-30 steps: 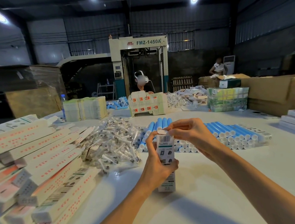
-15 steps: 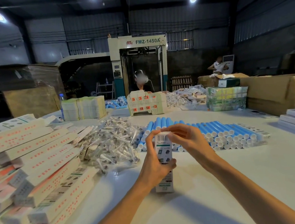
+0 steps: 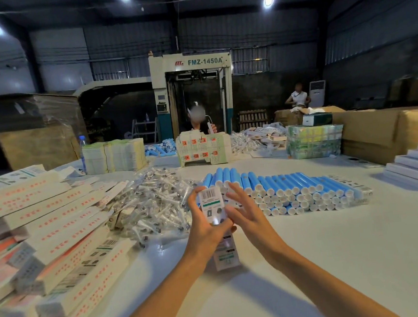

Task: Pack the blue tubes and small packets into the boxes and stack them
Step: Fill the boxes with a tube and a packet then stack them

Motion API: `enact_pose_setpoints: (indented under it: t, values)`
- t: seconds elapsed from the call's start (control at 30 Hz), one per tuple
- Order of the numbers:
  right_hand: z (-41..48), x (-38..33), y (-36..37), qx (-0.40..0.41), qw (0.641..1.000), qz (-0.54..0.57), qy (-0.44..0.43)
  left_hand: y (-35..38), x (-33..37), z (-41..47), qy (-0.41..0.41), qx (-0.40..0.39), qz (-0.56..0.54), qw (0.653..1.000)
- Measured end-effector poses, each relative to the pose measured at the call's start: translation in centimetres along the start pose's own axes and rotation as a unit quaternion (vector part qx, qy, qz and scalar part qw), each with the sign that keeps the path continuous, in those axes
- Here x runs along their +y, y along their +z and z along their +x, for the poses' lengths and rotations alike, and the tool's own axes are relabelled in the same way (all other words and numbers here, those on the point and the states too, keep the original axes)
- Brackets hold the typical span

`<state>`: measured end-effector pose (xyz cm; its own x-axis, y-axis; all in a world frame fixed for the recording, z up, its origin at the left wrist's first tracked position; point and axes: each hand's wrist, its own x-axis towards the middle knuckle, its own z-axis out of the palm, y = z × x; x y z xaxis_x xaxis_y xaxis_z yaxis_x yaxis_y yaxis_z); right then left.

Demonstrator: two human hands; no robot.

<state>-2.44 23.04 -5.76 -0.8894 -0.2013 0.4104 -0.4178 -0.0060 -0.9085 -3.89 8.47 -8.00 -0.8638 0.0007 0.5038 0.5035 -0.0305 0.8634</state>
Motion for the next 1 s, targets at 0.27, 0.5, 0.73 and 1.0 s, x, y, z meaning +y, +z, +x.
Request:
enact_pose_setpoints:
  t: [0.27, 0.5, 0.73, 1.0]
  values:
    - [-2.3, 0.4, 1.3, -0.123, 0.975, 0.116, 0.145, -0.3, 0.7, -0.2, -0.072, 0.038, -0.036, 0.996]
    - [-6.2, -0.9, -4.2, 0.007, 0.991, -0.113, 0.075, 0.7, -1.3, -1.2, -0.022, -0.131, 0.077, 0.988]
    - [-13.4, 0.4, -22.1, 0.158, 0.821, -0.544, 0.075, 1.4, -1.5, -3.0, 0.12, -0.278, 0.331, 0.894]
    - [-21.2, 0.2, -35.7, 0.233, 0.613, -0.73, 0.192, 1.5, -1.7, -2.8, 0.138, -0.295, 0.317, 0.891]
